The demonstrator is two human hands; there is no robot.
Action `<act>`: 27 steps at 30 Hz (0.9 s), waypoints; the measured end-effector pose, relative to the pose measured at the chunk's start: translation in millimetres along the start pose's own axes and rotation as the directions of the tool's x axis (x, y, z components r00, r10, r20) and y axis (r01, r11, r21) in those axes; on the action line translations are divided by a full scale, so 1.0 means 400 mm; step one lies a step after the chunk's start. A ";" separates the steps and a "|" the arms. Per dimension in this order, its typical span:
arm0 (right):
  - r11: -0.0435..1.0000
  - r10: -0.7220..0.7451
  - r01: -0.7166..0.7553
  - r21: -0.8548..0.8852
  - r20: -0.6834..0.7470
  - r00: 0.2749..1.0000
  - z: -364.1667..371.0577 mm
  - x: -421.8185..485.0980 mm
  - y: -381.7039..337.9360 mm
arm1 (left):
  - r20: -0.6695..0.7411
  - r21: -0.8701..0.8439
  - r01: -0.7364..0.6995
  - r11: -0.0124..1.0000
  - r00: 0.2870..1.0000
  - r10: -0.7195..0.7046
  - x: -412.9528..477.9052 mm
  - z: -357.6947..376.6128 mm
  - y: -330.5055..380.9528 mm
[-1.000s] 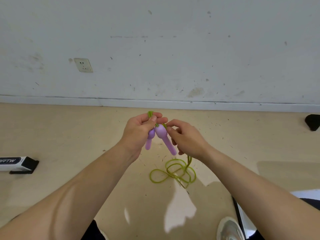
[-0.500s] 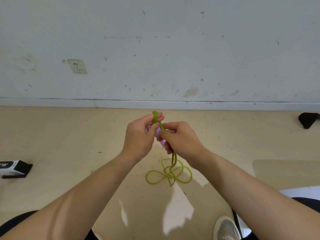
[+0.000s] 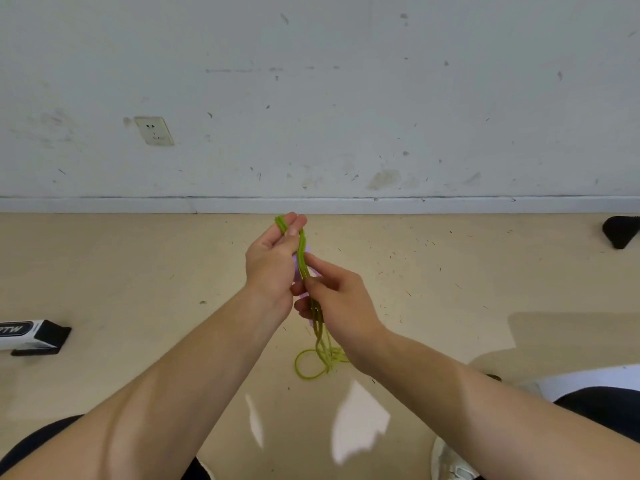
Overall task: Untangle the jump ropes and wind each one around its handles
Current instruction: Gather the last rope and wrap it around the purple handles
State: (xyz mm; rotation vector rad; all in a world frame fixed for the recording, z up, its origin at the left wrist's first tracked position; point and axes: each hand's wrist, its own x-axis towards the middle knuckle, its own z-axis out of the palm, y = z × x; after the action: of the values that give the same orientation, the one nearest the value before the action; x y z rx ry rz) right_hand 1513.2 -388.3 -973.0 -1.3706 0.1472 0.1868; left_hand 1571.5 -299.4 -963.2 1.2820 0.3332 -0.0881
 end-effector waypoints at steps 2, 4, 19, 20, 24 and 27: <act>0.994 -0.059 0.061 -0.096 0.018 0.998 0.000 0.005 0.001 | 0.048 -0.006 0.024 1.000 0.999 -0.023 0.002 -0.009 0.007; 0.983 -0.098 0.099 -0.154 0.018 0.995 -0.004 0.013 -0.004 | 0.122 -0.006 0.024 1.000 0.992 -0.023 0.008 -0.019 0.009; 0.773 -0.183 0.302 -0.558 0.260 0.948 0.003 0.009 0.012 | 0.119 -0.071 0.002 0.998 0.993 0.007 0.018 -0.022 0.023; 0.720 -0.213 0.346 -0.602 0.283 0.935 0.005 0.010 0.013 | 0.086 -0.091 -0.004 0.996 0.996 0.012 0.017 -0.023 0.023; 0.663 -0.255 0.358 -0.657 0.251 0.934 0.012 0.017 0.033 | -0.004 -0.136 0.016 0.991 1.000 -0.017 0.029 -0.025 0.015; 0.779 -0.326 0.311 -0.544 0.071 0.943 0.023 -0.005 0.052 | -0.061 -0.223 0.029 0.974 0.997 -0.044 0.052 -0.030 0.022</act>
State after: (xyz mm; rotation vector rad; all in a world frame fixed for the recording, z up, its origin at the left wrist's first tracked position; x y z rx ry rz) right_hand 1506.8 -375.7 -990.6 -1.9533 -0.1340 -0.0889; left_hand 1591.1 -283.0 -964.1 1.0584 0.4119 -0.0385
